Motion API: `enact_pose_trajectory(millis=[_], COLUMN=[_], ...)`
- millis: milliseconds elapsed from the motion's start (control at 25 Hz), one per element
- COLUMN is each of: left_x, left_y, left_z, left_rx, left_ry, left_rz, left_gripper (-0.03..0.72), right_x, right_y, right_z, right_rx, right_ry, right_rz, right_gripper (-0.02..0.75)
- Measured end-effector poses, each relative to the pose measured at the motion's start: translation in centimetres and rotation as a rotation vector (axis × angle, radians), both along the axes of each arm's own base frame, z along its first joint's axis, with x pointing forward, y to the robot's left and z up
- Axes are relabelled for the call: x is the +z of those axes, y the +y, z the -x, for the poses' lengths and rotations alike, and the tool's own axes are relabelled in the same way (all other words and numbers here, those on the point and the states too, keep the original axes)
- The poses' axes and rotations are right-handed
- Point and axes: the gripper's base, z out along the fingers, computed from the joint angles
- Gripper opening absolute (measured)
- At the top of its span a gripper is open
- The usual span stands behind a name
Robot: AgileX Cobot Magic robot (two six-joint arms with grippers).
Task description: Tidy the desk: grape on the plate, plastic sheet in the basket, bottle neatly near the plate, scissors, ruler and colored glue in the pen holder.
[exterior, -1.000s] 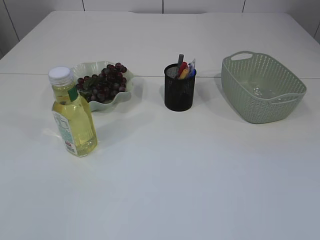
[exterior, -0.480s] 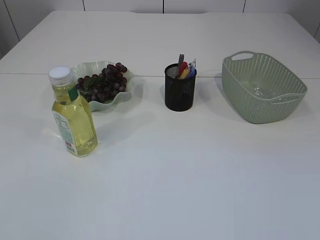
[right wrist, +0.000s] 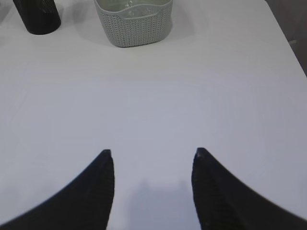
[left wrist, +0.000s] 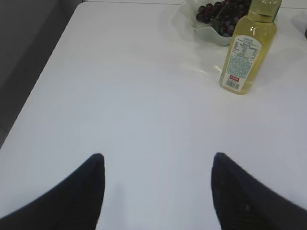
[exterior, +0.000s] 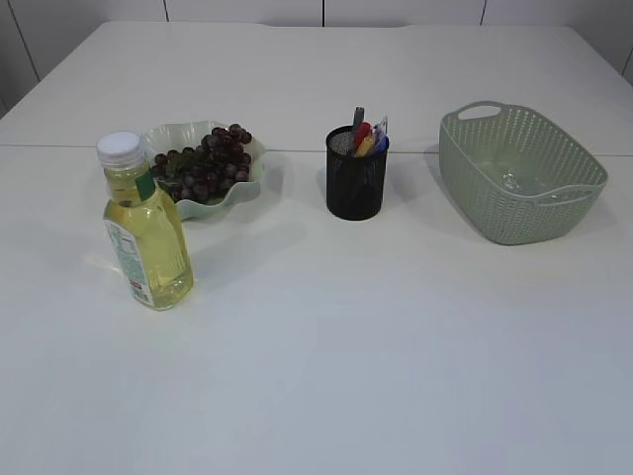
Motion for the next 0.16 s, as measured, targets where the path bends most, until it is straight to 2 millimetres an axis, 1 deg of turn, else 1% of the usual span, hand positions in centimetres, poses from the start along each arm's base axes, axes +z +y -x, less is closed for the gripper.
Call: enact_pose_trajectory(millis=[160], left_x=[0.0], left_y=[-0.01], left_z=[0.0], left_rx=[-0.002], left_ry=[0.0], left_rz=[0.0], left_gripper=[0.505], right_x=[0.0], right_y=[0.0], right_z=[0.0], right_rx=[0.0], right_ry=[0.0], right_rz=[0.001], right_gripper=[0.421])
